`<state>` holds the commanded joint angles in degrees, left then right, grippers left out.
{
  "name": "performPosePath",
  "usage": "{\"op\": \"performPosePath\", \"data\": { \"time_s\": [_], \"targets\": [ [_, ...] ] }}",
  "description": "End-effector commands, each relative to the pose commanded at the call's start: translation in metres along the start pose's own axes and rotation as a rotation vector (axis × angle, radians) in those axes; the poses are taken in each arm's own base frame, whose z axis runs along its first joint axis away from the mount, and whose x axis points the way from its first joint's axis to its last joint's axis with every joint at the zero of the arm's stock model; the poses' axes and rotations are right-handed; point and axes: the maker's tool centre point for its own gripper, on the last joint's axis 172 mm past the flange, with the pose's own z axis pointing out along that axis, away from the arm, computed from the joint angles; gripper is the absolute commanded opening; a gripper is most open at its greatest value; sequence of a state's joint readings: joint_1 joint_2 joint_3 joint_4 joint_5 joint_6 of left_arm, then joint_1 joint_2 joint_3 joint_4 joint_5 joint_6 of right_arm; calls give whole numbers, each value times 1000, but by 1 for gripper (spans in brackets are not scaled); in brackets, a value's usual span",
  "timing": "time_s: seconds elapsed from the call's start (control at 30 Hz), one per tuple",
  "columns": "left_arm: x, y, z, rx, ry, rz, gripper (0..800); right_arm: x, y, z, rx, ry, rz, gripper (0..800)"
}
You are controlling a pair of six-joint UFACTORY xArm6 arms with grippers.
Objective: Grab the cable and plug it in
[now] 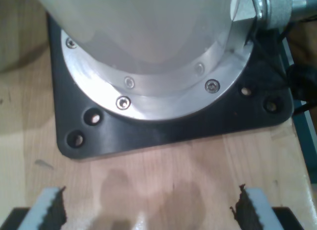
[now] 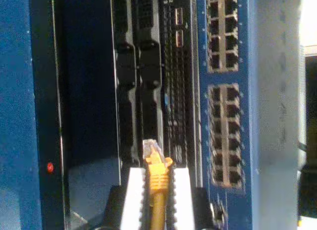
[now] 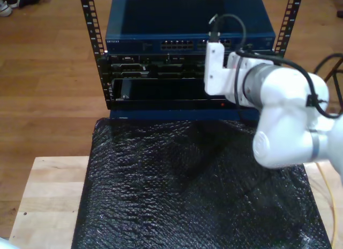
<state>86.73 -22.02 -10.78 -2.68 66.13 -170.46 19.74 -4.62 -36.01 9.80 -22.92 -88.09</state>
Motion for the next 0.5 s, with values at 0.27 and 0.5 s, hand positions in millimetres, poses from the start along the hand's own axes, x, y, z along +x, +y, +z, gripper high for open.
{"op": "performPosePath", "data": {
  "time_s": [0.27, 0.5],
  "targets": [
    [0, 0, 0, 0, 0, 0, 800, 8, 0, -5, -18, 14, -65, 0],
    [0, 0, 0, 0, 0, 0, 800, 40, 16, -15, -100, 70, -120, 0]
  ]
}}
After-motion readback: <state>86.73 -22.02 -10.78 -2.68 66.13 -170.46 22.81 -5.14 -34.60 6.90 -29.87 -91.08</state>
